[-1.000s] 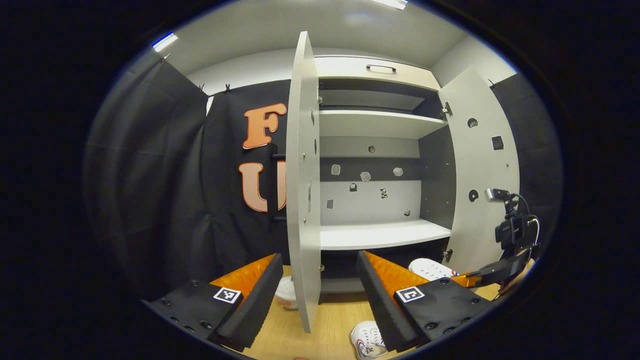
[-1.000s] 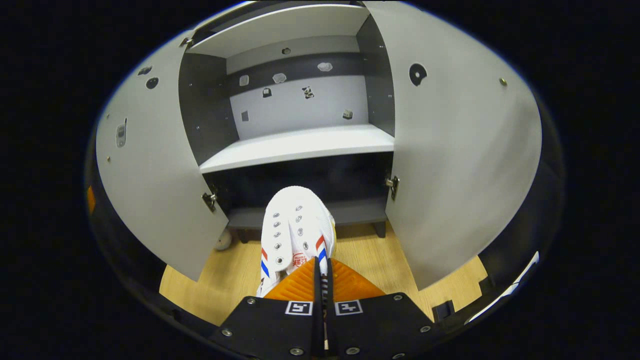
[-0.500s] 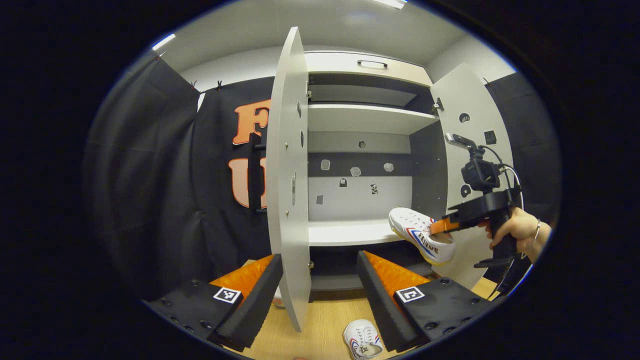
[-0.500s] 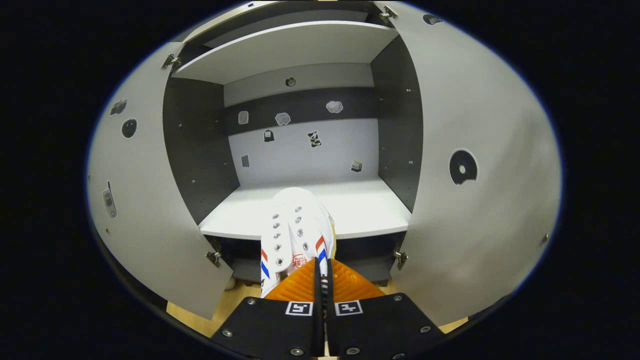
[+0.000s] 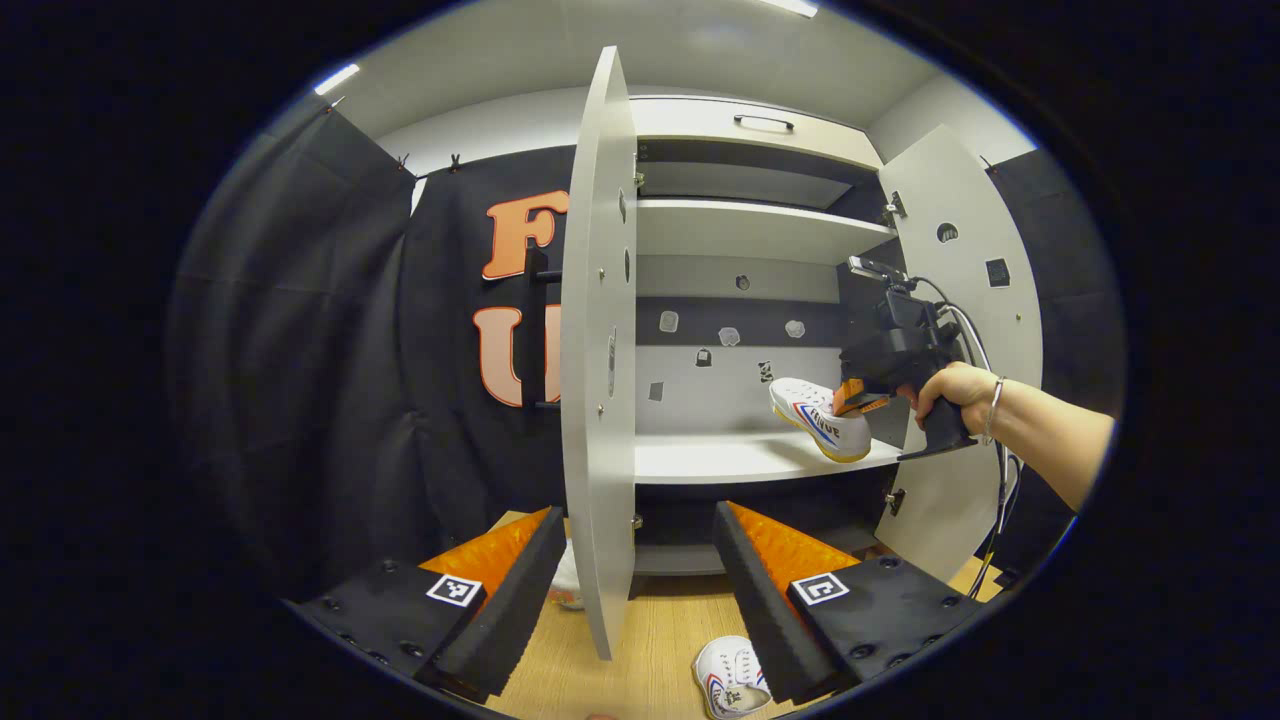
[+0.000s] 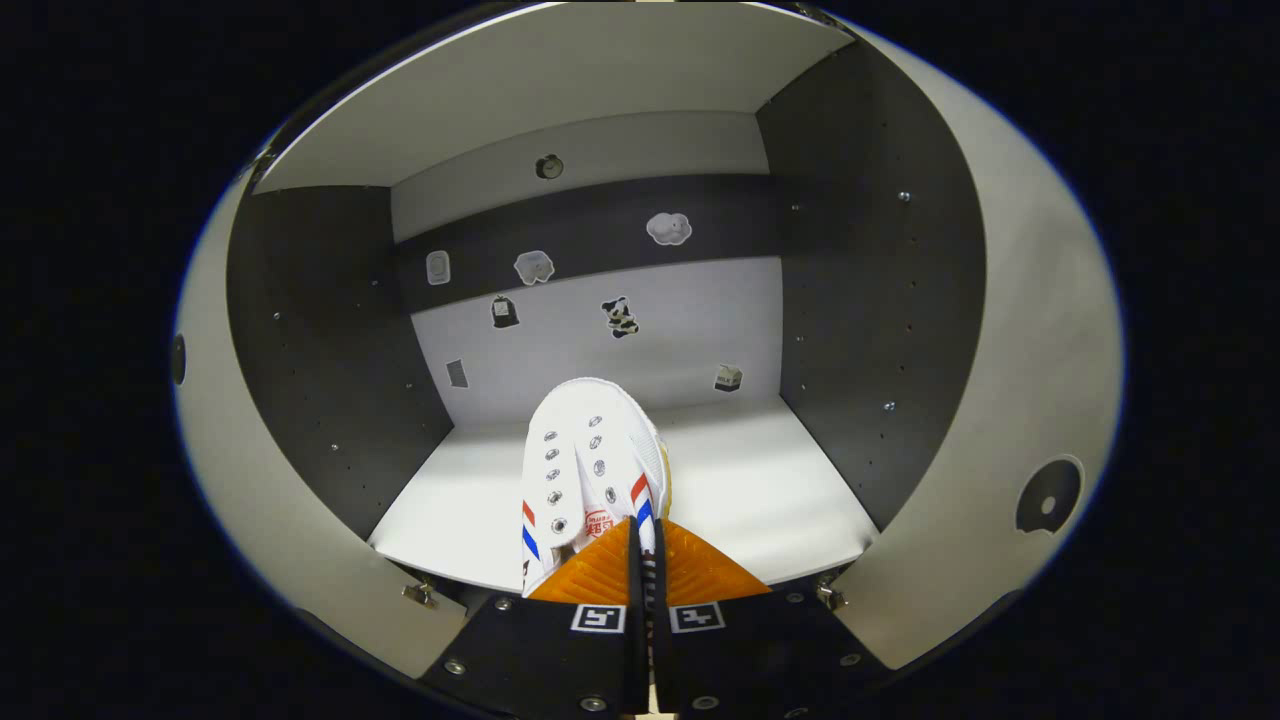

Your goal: Grab one shoe with the right hand and put it into the shoe cabinet, grab the other shoe with the left hand and put it into the shoe cabinet; then close the right door with the right hand and the left door with the left hand.

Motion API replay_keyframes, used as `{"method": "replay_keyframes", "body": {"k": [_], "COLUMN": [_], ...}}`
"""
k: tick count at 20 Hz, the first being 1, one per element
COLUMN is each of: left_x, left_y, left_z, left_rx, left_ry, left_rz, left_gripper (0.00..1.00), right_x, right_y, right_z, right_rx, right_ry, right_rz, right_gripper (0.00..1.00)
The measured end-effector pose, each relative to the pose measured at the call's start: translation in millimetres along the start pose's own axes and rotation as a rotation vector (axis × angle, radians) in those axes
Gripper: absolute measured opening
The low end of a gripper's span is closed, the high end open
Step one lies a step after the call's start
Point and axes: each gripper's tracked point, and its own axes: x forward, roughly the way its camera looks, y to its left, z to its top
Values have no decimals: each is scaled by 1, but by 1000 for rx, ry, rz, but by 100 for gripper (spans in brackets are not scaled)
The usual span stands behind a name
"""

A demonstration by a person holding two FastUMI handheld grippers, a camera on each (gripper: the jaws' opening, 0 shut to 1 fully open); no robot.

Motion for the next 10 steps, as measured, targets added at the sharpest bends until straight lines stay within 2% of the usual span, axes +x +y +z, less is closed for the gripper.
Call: {"method": "replay_keyframes", "body": {"k": [1, 2, 3, 7, 10], "left_x": [0, 1, 2, 5, 5], "left_y": [1, 2, 4, 8, 13], "left_z": [-1, -2, -3, 2, 0], "left_rx": [-4, -5, -2, 11, 13], "left_ry": [5, 8, 10, 7, 13], "left_rz": [-1, 2, 6, 13, 22], "left_gripper": [97, 94, 97, 96, 96], "right_x": [14, 24, 35, 67, 82], "right_y": [-3, -4, -4, -11, -18], "right_z": [1, 1, 1, -4, -9], "right_rx": [12, 21, 30, 75, 38], "right_ry": [7, 15, 23, 66, 76], "right_rz": [-16, -30, -37, -62, -83], "right_gripper": [1, 2, 2, 2, 1]}}
